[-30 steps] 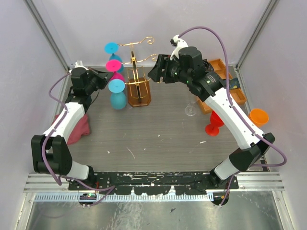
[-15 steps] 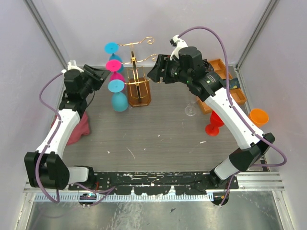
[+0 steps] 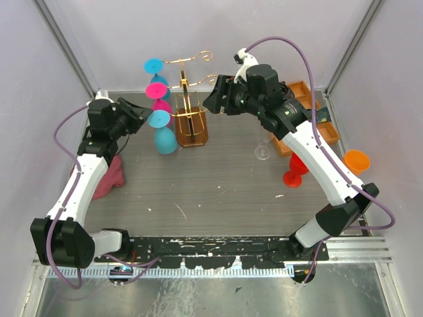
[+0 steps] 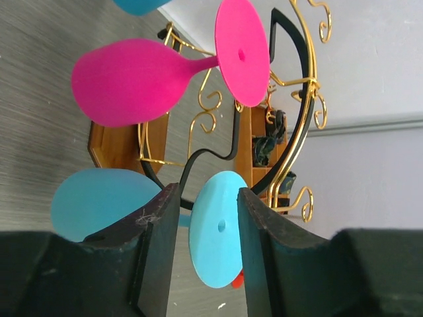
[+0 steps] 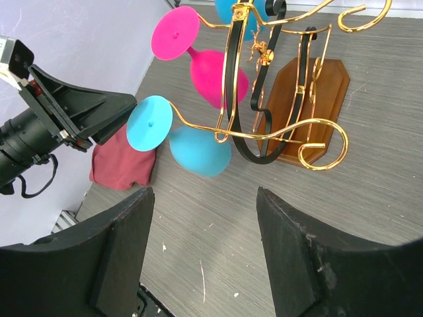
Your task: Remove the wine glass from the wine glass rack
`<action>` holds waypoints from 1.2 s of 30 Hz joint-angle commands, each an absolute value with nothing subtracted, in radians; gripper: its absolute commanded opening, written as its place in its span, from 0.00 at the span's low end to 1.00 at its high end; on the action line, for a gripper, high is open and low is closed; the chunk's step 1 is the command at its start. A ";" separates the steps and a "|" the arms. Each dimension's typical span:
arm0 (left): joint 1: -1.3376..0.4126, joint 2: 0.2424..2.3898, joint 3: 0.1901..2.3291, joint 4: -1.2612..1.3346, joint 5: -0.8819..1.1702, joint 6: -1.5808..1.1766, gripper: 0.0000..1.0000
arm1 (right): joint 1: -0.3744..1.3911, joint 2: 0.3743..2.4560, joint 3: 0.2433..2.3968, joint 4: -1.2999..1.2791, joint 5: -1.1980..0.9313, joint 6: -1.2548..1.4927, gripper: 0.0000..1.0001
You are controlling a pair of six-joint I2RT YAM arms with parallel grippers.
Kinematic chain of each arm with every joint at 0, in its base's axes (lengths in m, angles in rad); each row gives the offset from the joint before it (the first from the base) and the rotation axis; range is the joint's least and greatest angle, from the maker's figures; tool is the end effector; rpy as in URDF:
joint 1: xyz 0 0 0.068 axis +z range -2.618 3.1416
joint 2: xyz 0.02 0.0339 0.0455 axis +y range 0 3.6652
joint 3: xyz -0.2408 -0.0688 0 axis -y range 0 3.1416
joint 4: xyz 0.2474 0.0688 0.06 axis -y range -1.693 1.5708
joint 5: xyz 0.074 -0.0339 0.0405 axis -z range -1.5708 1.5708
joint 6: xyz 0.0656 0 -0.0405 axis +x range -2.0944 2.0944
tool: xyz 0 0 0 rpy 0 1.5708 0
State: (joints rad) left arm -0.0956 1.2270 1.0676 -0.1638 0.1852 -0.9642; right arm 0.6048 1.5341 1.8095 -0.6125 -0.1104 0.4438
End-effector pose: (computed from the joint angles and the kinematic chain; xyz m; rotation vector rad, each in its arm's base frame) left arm 0.3213 -0.0429 0.3162 -0.7152 1.8574 -0.8815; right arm 0.2956 0.2131 0.4331 -0.2377 1.9766 0.8014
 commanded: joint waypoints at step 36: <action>-0.061 1.304 0.983 0.179 0.170 -1.075 0.00 | 0.601 1.470 1.801 -0.571 -0.116 0.424 0.68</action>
State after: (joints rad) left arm -0.0662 1.2537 0.9997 0.0208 0.1974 -1.0317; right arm 0.6048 1.5146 1.7874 -0.6064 -0.1112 0.4427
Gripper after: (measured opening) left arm 0.011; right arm 0.686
